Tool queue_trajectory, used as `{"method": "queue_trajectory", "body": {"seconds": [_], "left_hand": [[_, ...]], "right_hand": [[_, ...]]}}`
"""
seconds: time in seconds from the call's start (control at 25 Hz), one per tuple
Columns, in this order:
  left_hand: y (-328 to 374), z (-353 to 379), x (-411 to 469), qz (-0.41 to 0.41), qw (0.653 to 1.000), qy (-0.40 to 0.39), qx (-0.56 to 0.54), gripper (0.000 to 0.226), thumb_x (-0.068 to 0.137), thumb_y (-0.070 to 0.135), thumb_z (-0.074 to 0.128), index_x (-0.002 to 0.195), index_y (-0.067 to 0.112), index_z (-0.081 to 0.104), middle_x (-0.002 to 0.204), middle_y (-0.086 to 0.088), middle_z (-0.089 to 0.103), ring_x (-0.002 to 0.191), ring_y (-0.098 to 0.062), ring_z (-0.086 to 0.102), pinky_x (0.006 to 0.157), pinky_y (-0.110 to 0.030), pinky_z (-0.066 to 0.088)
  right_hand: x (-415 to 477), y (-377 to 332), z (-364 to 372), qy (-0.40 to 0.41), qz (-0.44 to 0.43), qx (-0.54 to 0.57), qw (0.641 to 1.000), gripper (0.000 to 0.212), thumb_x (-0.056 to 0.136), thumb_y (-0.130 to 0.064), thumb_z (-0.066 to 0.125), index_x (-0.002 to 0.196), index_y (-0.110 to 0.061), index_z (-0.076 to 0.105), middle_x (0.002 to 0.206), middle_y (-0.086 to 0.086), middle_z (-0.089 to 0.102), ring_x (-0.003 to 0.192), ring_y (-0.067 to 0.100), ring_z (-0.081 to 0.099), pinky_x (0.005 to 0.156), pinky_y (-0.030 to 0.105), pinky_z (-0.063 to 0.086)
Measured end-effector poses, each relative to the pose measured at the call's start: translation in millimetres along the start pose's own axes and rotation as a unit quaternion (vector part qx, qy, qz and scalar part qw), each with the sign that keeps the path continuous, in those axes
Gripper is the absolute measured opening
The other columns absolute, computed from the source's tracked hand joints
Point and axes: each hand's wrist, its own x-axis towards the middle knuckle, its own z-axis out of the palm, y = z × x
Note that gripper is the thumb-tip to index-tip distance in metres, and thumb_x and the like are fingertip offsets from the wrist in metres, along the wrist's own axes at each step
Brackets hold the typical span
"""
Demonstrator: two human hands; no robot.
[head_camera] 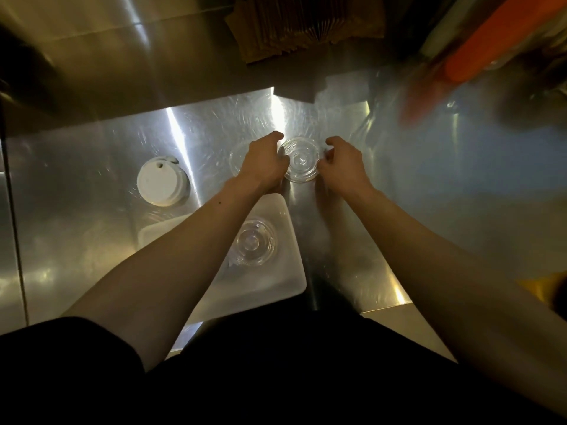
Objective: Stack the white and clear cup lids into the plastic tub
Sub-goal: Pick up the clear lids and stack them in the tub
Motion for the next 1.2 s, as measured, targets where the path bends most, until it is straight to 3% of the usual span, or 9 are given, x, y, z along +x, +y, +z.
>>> {"method": "queue_trajectory", "body": {"seconds": [0.4,0.6,0.92,1.0,1.04,1.12,1.16,1.2], "left_hand": [[8,3,6,-0.024,0.997,0.035,-0.064,0.046,0.089,0.014,0.064,0.134,0.006,0.054,0.132,-0.016,0.060,0.118,-0.027,0.061,0.103,-0.033,0.046],[8,-5,6,-0.015,0.994,0.076,-0.082,0.041,0.088,0.011,0.065,0.128,0.005,0.060,0.129,-0.013,0.063,0.111,-0.024,0.065,0.097,-0.029,0.048],[-23,-26,0,-0.021,0.987,0.134,-0.091,0.038,0.087,0.012,0.066,0.124,0.005,0.063,0.124,-0.013,0.066,0.104,-0.022,0.066,0.088,-0.023,0.048],[-33,-30,-2,-0.026,0.985,0.145,-0.093,0.036,0.086,0.013,0.067,0.121,0.005,0.064,0.120,-0.013,0.068,0.097,-0.018,0.065,0.083,-0.019,0.046],[-39,-31,-2,-0.033,0.984,0.149,-0.095,0.035,0.086,0.014,0.067,0.120,0.005,0.064,0.117,-0.012,0.069,0.093,-0.015,0.063,0.081,-0.018,0.045],[-48,-33,-3,-0.052,0.982,0.152,-0.103,0.036,0.085,0.015,0.068,0.119,0.005,0.063,0.116,-0.011,0.068,0.091,-0.014,0.060,0.080,-0.017,0.043],[-52,-33,-3,-0.061,0.981,0.153,-0.106,0.037,0.085,0.016,0.068,0.120,0.005,0.062,0.116,-0.011,0.068,0.093,-0.016,0.062,0.081,-0.018,0.043],[-56,-33,-3,-0.068,0.980,0.154,-0.105,0.039,0.085,0.017,0.069,0.121,0.005,0.062,0.116,-0.012,0.068,0.097,-0.019,0.063,0.082,-0.019,0.043]], "right_hand": [[1,-3,6,0.034,0.091,0.135,0.986,0.042,0.084,-0.007,0.058,0.125,-0.009,0.058,0.119,0.014,0.066,0.105,0.027,0.066,0.098,0.043,0.053],[-2,-10,5,0.045,0.074,0.156,0.984,0.041,0.087,-0.006,0.059,0.128,-0.010,0.058,0.123,0.010,0.063,0.111,0.023,0.062,0.101,0.037,0.051],[2,-37,22,0.019,0.029,0.157,0.987,0.038,0.082,-0.006,0.061,0.119,-0.013,0.064,0.111,0.002,0.064,0.101,0.025,0.066,0.090,0.048,0.057],[6,-43,30,0.005,0.010,0.128,0.992,0.038,0.084,-0.007,0.061,0.122,-0.011,0.063,0.115,0.006,0.064,0.104,0.024,0.065,0.093,0.042,0.056],[8,-46,34,-0.003,0.003,0.115,0.993,0.038,0.085,-0.007,0.061,0.124,-0.010,0.062,0.118,0.008,0.064,0.105,0.022,0.064,0.089,0.035,0.057],[13,-49,42,-0.018,0.000,0.098,0.995,0.039,0.088,-0.008,0.060,0.127,-0.009,0.060,0.121,0.009,0.064,0.102,0.019,0.063,0.066,0.012,0.053],[14,-51,45,-0.024,0.001,0.088,0.996,0.039,0.089,-0.008,0.059,0.128,-0.009,0.059,0.121,0.009,0.065,0.102,0.018,0.063,0.061,0.005,0.047],[16,-53,49,-0.030,0.000,0.080,0.996,0.039,0.089,-0.008,0.060,0.128,-0.009,0.059,0.121,0.009,0.065,0.105,0.019,0.063,0.066,0.003,0.045]]}}
